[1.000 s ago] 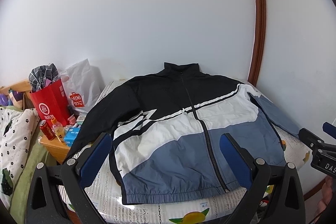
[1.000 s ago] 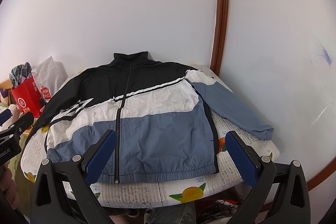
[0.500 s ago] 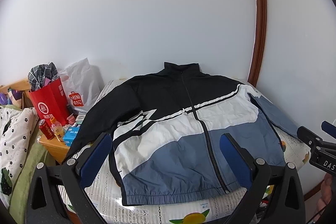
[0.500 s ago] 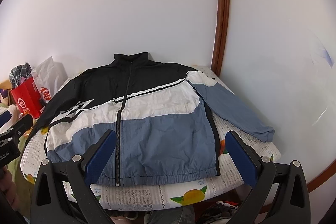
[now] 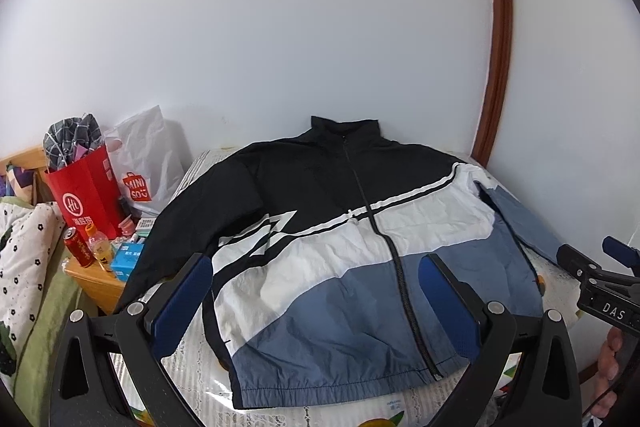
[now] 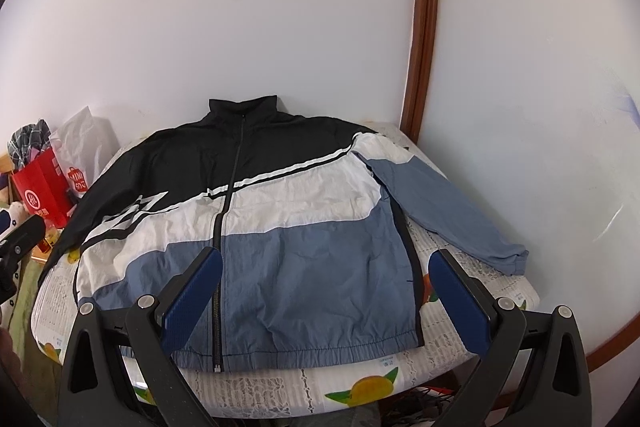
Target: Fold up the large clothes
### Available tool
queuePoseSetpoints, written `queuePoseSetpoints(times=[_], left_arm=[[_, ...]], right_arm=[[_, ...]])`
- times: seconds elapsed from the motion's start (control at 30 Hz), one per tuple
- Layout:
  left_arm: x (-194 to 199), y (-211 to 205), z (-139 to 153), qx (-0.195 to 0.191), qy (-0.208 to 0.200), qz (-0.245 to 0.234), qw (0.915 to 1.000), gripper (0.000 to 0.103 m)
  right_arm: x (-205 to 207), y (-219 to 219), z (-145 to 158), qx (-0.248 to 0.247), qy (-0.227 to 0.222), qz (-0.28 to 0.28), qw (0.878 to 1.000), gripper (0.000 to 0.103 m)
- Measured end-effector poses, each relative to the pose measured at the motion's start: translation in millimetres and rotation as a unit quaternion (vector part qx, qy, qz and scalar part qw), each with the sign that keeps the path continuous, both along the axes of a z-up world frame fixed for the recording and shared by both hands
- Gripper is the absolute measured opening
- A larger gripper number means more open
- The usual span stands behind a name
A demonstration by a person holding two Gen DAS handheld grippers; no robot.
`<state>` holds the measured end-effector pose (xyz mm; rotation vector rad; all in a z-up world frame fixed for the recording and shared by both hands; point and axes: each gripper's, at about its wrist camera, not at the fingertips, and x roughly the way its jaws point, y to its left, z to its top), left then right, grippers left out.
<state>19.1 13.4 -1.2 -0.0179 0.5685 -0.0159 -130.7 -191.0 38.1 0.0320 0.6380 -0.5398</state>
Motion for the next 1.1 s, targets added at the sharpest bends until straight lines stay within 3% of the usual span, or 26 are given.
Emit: queuePoseSetpoints(times=[0.4, 0.53, 0.57, 0.77, 1.1], left_arm=[[65, 62, -53, 0.007, 0.08, 0.076, 0.9939, 0.103], [83, 92, -73, 0.001, 0.099, 0.099, 0.9902, 0.103], [88, 101, -79, -0.002, 0.105, 0.106, 0.9889, 0.103], [107, 143, -107, -0.015, 0.126, 0.127, 0.9838, 0.103], [125, 196, -148, -0.034, 0.145, 0.129, 0.9805, 0.096]], right_arm=[[65, -18, -44, 0.028, 0.042, 0.027, 0.998, 0.1], [100, -17, -69, 0.033, 0.067, 0.035, 0.997, 0.08], [110, -15, -76, 0.035, 0.072, 0.039, 0.996, 0.079], [143, -10, -91, 0.067, 0.067, 0.055, 0.994, 0.078], [168, -3, -119, 0.054, 0.105, 0.038, 0.992, 0.078]])
